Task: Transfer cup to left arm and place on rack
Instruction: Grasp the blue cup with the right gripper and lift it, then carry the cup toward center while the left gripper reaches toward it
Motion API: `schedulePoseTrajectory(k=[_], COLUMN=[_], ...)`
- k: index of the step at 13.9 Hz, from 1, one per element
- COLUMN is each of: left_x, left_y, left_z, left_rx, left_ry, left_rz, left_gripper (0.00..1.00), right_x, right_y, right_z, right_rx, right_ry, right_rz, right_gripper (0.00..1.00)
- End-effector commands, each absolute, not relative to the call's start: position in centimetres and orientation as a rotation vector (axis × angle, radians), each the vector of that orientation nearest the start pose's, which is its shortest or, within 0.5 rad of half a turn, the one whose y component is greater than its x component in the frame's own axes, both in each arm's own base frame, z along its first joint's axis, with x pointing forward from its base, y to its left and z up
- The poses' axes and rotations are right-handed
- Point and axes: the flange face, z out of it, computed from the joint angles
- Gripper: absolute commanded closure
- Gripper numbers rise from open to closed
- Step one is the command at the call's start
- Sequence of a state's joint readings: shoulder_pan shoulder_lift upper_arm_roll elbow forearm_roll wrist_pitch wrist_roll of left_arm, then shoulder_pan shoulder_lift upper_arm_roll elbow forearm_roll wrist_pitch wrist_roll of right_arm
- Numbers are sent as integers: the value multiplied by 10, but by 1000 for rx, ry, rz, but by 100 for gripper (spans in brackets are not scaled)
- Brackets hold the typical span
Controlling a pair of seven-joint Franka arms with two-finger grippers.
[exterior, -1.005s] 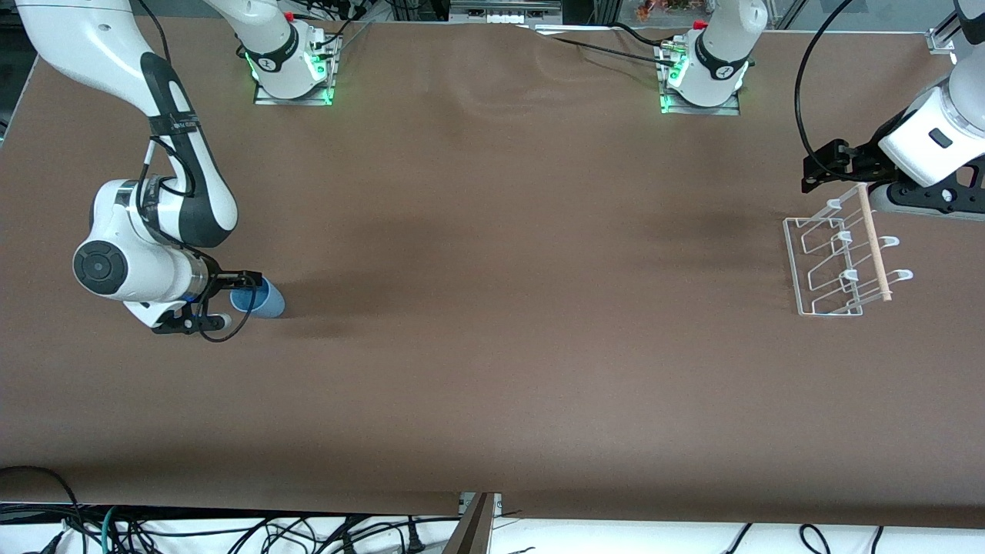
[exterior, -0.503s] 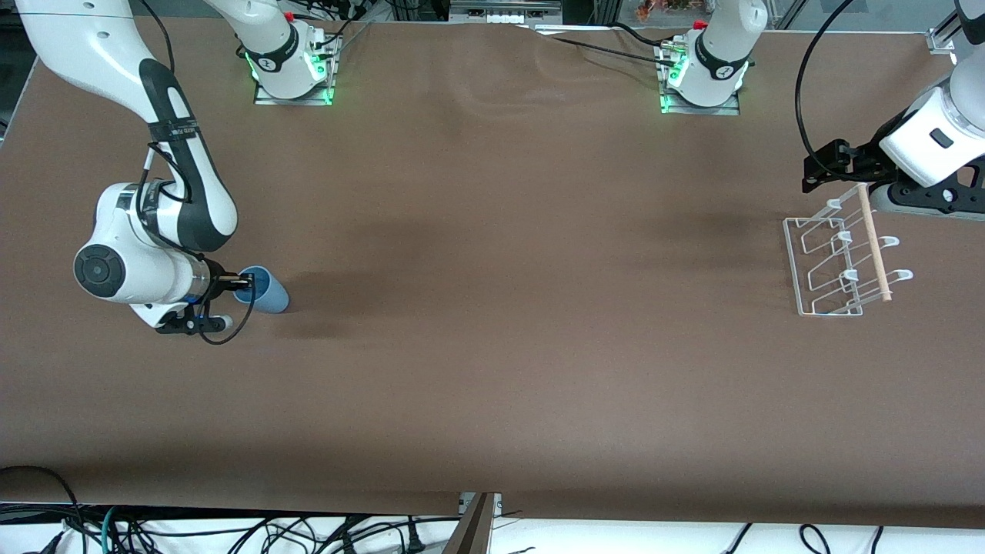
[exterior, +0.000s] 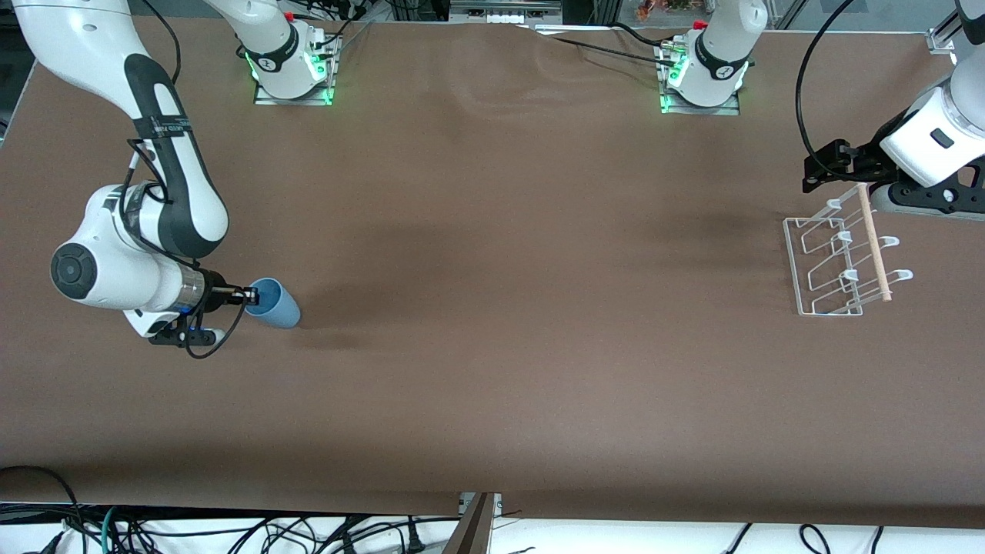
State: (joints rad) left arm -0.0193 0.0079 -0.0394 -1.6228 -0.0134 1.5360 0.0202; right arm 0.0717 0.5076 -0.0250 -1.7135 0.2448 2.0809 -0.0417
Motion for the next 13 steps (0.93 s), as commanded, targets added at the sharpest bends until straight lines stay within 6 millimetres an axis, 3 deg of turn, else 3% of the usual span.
schedulePoseTrajectory(k=[1,5,7,9,11,13], left_x=[550,556,559,563,571,578], left_y=[-39,-45,-44,-50,-61,-69], left_z=[597,568,559,548,532,532], left_rx=[-3165,-3174,-3168,-3149,-3228,-3281], left_ry=[136,205,387,607,687,786], left_rz=[159,301,331,352,366,281], left_gripper=[0,0,0,0,0,0], right_x=[667,670,672,665,664,662], right_y=[76,146,182,219,269,313], right_z=[305,331,343,350,364,379], right_rx=[-2824,-2668,-2586,-2502,-2471,-2432], right_ry=[82,23,-6,93,172,261], right_rz=[184,165,157,204,239,278], right_gripper=[100,100,100,100,100,100])
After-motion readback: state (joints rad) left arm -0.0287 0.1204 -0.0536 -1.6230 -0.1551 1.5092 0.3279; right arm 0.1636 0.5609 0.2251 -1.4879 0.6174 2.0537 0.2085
